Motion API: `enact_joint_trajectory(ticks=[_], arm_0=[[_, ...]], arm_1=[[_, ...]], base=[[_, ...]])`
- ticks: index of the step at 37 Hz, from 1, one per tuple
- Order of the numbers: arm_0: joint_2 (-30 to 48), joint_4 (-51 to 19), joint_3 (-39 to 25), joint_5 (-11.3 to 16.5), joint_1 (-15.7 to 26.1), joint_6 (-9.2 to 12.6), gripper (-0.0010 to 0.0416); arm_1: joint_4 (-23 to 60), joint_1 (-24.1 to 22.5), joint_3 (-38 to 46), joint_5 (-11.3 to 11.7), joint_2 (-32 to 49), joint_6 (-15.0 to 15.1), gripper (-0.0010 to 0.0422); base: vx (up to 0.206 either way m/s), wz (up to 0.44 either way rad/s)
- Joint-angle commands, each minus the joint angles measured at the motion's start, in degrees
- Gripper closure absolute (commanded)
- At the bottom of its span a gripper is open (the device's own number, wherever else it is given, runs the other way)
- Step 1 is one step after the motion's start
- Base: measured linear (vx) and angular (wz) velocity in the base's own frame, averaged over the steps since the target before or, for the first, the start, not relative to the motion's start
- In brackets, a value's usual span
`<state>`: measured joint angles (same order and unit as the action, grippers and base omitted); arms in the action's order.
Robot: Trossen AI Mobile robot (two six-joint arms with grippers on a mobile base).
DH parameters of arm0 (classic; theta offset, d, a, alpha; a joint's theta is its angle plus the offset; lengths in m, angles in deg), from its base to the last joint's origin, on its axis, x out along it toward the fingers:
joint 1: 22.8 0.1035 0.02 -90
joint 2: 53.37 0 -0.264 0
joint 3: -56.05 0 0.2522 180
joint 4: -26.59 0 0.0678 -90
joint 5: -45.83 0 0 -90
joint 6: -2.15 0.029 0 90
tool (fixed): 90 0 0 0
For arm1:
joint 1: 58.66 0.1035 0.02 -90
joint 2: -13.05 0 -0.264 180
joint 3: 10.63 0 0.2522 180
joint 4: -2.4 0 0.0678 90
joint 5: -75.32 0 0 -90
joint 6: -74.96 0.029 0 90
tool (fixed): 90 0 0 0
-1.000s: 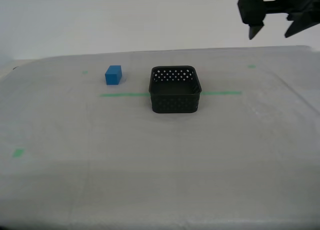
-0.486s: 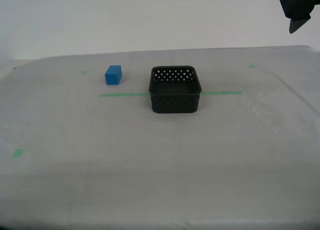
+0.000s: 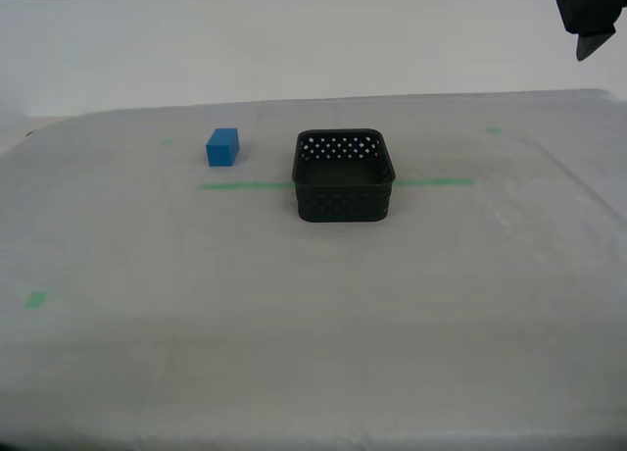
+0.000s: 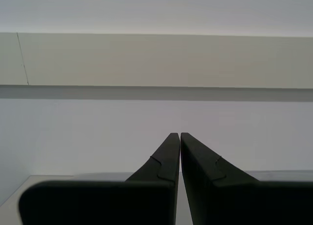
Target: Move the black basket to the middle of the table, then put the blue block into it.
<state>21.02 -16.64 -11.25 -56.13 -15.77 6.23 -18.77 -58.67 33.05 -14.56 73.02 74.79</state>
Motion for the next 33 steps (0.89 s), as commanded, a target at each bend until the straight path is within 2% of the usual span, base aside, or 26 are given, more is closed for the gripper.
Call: enact_joint_trajectory(ticks=[1, 33], arm_0=[[0.0, 0.7, 0.0, -0.3, 0.0, 0.0, 0.0007], [0.0, 0.7, 0.0, -0.3, 0.0, 0.0, 0.0007]], arm_1=[[-0.3, 0.0, 0.1, 0.0, 0.0, 0.2, 0.0412], [-0.3, 0.0, 0.1, 0.0, 0.0, 0.2, 0.0412]], base=[[0.0, 0.0], [0.0, 0.0]])
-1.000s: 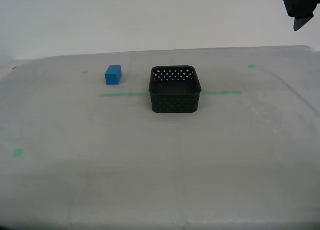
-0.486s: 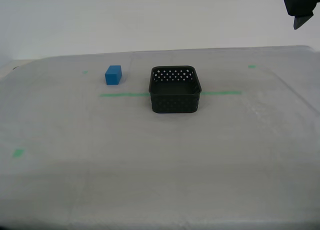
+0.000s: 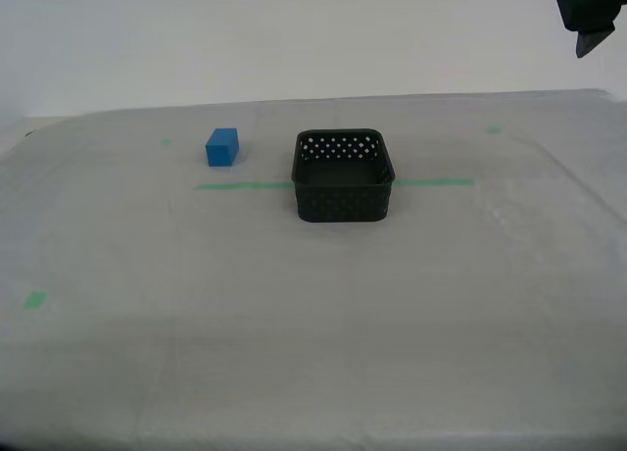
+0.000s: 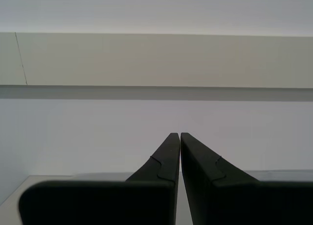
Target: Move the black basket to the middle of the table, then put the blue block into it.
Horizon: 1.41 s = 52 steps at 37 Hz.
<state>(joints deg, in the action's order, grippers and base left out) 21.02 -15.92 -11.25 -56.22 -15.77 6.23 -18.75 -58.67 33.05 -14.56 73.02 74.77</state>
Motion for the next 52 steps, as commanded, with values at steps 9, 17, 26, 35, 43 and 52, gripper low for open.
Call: enact_joint_trajectory(ticks=[9, 17, 26, 35, 43, 52], arm_0=[[0.0, 0.0, 0.0, -0.2, 0.0, 0.0, 0.0007], [0.0, 0.0, 0.0, -0.2, 0.0, 0.0, 0.0007], [0.0, 0.0, 0.0, -0.2, 0.0, 0.0, 0.0007], [0.0, 0.0, 0.0, -0.2, 0.0, 0.0, 0.0007], [0.0, 0.0, 0.0, -0.2, 0.0, 0.0, 0.0007], [0.0, 0.0, 0.0, -0.2, 0.0, 0.0, 0.0007]], arm_1=[[-0.3, 0.0, 0.1, 0.0, 0.0, 0.2, 0.0412], [-0.3, 0.0, 0.1, 0.0, 0.0, 0.0, 0.0412], [-0.4, 0.0, 0.6, 0.0, 0.0, -1.5, 0.0412], [-0.2, 0.0, 1.8, 2.2, 0.0, -1.3, 0.0412], [6.1, -0.1, 4.6, 2.2, 0.0, -1.5, 0.0412], [21.1, -0.4, 11.8, 1.8, 0.0, -1.5, 0.0412]], base=[[0.0, 0.0], [0.0, 0.0], [0.0, 0.0], [0.0, 0.0], [0.0, 0.0], [0.0, 0.0]])
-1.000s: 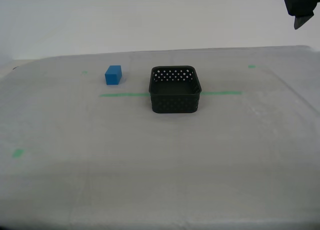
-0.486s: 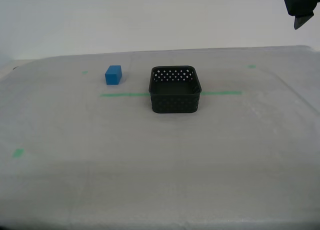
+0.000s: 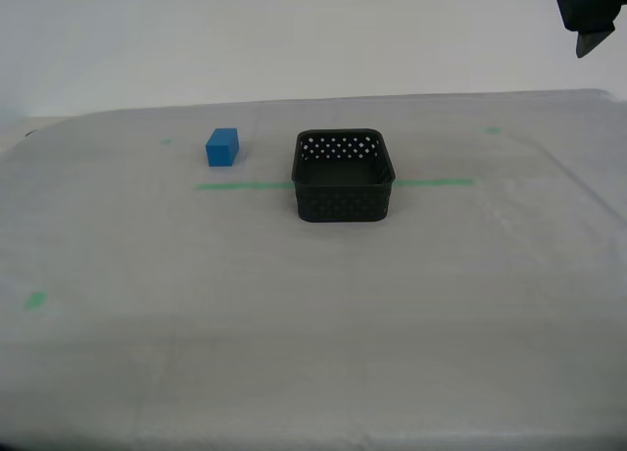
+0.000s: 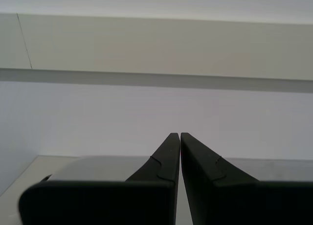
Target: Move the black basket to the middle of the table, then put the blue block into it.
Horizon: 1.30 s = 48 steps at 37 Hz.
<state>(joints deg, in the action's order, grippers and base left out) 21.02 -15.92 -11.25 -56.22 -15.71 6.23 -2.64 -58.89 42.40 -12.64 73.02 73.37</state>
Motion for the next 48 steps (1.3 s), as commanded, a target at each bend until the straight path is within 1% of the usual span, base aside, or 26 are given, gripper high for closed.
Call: enact_joint_trajectory(ticks=[1, 7, 13, 18, 26, 29, 37, 44, 46, 48], arm_0=[[0.0, 0.0, 0.0, -0.2, 0.0, 0.0, 0.0007], [0.0, 0.0, 0.0, -0.2, 0.0, 0.0, 0.0007], [0.0, 0.0, 0.0, -0.2, 0.0, 0.0, 0.0007], [0.0, 0.0, 0.0, -0.2, 0.0, 0.0, 0.0007], [0.0, 0.0, 0.0, -0.2, 0.0, 0.0, 0.0007], [0.0, 0.0, 0.0, -0.2, 0.0, 0.0, 0.0007], [0.0, 0.0, 0.0, -0.2, 0.0, 0.0, 0.0007], [0.0, 0.0, 0.0, -0.2, 0.0, 0.0, 0.0007], [0.0, 0.0, 0.0, -0.2, 0.0, 0.0, 0.0007], [0.0, 0.0, 0.0, -0.2, 0.0, 0.0, 0.0007]], arm_1=[[7.1, -0.2, 3.3, -0.2, 0.0, -0.2, 0.0412], [20.3, -0.5, 9.4, -0.5, 0.0, -1.0, 0.0412], [31.0, -0.6, 14.4, -0.5, 0.1, -1.9, 0.0412], [39.8, -0.6, 18.2, -0.7, 0.1, -3.9, 0.0412], [49.6, -0.6, 21.7, -0.6, 0.1, -7.2, 0.0412], [52.0, -0.6, 22.2, -0.6, 0.1, -8.5, 0.0412], [56.1, -1.0, 22.4, -0.6, 0.9, -13.4, 0.0412], [57.5, -2.0, 22.4, -1.1, 3.7, -15.5, 0.0412], [57.5, -2.6, 22.5, -1.6, 4.8, -15.6, 0.0412], [57.6, -3.1, 22.5, -1.6, 5.7, -15.6, 0.0412]], base=[[0.0, 0.0], [0.0, 0.0], [0.0, 0.0], [0.0, 0.0], [0.0, 0.0], [0.0, 0.0], [0.0, 0.0], [0.0, 0.0], [0.0, 0.0], [0.0, 0.0]])
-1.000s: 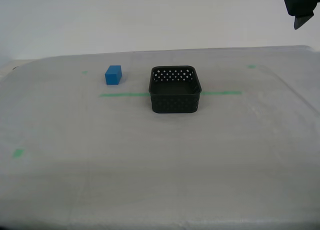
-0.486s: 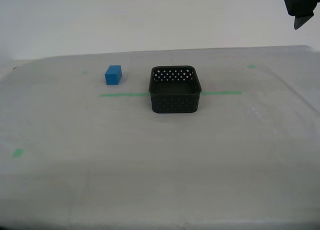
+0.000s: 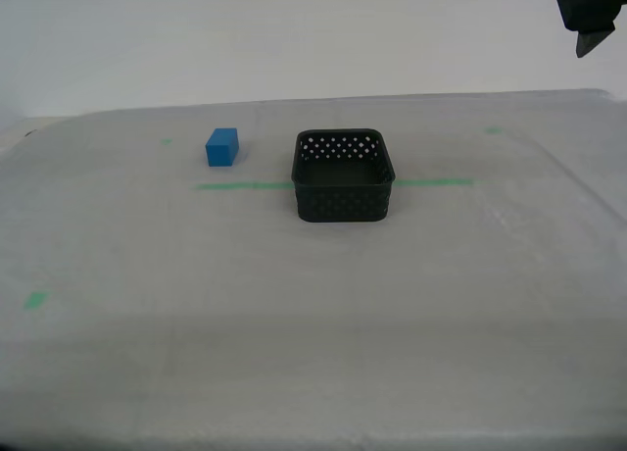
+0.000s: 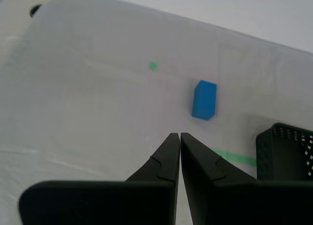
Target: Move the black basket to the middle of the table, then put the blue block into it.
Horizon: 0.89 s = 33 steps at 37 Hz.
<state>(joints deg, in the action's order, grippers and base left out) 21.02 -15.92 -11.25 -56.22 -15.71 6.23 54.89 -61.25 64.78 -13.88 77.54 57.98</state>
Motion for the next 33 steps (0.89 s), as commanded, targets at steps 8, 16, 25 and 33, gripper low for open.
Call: enact_joint_trajectory(ticks=[8, 16, 25, 33], arm_0=[[0.0, 0.0, 0.0, -0.2, 0.0, 0.0, 0.0007], [0.0, 0.0, 0.0, -0.2, 0.0, 0.0, 0.0007], [0.0, 0.0, 0.0, -0.2, 0.0, 0.0, 0.0007], [0.0, 0.0, 0.0, -0.2, 0.0, 0.0, 0.0007]], arm_1=[[3.9, -3.3, 4.3, -0.2, 7.6, -0.5, 0.0412], [8.8, -6.2, 13.9, 0.3, 16.2, 0.2, 0.0412], [10.6, -9.7, 23.8, 0.3, 26.1, 0.2, 0.0412], [11.6, -11.5, 32.5, 0.3, 34.1, 1.2, 0.0412]], base=[[0.0, 0.0], [0.0, 0.0], [0.0, 0.0], [0.0, 0.0]])
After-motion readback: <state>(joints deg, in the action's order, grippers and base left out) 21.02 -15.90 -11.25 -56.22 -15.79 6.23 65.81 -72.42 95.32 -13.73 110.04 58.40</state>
